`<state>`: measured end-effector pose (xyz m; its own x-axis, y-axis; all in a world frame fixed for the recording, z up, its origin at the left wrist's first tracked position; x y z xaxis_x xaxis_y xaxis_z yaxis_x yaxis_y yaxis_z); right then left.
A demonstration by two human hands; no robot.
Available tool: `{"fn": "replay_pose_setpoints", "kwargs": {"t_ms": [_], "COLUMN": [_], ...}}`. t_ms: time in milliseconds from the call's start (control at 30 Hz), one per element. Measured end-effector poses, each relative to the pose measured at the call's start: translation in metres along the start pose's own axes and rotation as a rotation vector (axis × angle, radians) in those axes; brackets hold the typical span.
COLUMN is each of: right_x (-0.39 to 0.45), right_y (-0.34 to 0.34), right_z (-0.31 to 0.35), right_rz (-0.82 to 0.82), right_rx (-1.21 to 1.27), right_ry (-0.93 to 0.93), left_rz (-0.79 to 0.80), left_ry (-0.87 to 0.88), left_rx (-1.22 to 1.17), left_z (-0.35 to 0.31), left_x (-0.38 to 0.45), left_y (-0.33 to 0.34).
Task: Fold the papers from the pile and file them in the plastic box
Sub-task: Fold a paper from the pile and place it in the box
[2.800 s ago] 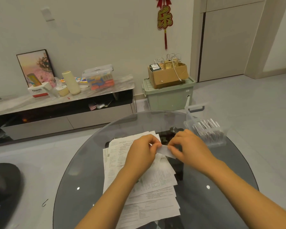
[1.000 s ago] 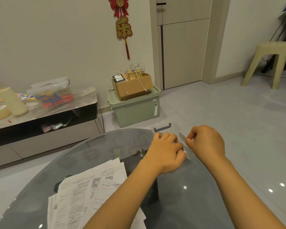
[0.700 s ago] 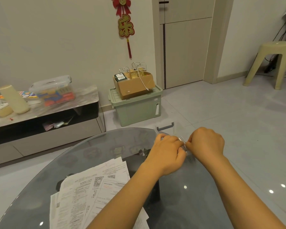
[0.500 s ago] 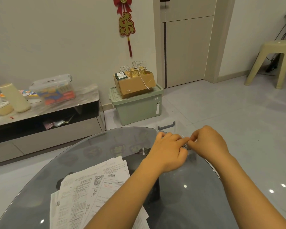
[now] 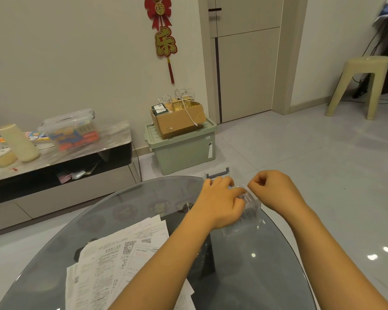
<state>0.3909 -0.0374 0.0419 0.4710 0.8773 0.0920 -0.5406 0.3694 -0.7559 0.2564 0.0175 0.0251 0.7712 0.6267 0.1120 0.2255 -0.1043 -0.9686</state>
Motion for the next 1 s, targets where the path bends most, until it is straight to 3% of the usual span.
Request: {"fn": "replay_pose_setpoints", "kwargs": {"t_ms": [400, 701, 1001], "right_x": [-0.045, -0.117, -0.132], "right_y": [-0.011, 0.051, 0.081], "right_z": [0.019, 0.045, 0.055], "right_rz": [-0.048, 0.339, 0.469], "right_rx": [0.145, 0.098, -0.043], "right_ry": [-0.138, -0.393, -0.54], "left_rz": [-0.146, -0.055, 0.111], "left_ry": [-0.126, -0.379, -0.499], "left_rx": [-0.039, -0.065, -0.083], "left_z": [0.001, 0.006, 0.032], "left_x": [-0.088, -0.189, -0.246], "left_y": [-0.031, -0.038, -0.013]}}
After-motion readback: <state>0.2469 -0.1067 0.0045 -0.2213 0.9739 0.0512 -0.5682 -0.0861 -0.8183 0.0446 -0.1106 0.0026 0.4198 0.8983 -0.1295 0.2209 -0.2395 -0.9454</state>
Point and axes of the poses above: each hand's wrist, its own x-axis towards the middle knuckle, its own y-axis out of the palm, z = x × y, the point moved 1 cm from there along x, towards the middle knuckle, and after that the axes turned 3 degrees about -x, right-handed, at the moved point
